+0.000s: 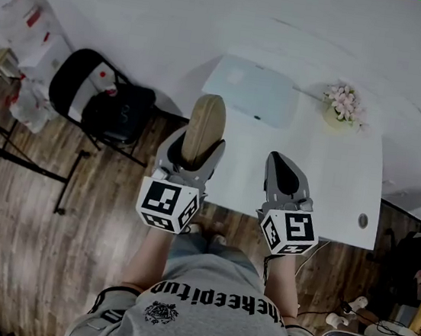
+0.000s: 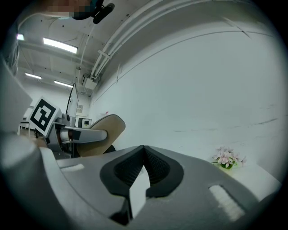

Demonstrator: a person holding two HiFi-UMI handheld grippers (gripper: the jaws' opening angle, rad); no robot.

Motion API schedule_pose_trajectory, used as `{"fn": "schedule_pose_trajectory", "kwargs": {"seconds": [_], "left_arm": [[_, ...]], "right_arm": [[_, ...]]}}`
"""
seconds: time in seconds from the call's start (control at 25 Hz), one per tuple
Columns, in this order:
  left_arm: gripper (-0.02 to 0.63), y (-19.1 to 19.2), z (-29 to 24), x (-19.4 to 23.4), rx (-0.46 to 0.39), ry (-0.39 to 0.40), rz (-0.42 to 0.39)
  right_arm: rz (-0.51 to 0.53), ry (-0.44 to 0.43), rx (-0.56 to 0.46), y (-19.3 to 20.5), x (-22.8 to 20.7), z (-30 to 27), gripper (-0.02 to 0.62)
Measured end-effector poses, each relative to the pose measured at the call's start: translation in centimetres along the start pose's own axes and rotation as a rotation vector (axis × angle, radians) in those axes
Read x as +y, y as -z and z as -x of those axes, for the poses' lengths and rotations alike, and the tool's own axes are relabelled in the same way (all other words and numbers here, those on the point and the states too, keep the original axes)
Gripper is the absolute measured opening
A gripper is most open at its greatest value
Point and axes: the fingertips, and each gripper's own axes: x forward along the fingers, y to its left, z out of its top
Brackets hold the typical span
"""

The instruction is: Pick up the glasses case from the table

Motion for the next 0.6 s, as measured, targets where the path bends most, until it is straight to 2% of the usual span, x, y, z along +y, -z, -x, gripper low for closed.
{"fn": "schedule_pose_trajectory", "kwargs": {"seconds": [0.6], "left_arm": [[0.291, -0.3, 0.4, 1.7, -0.013, -0.019, -0.006]], "right_arm": [[0.005, -0.020, -0.001, -0.1, 1.3, -1.5, 0.002]]}}
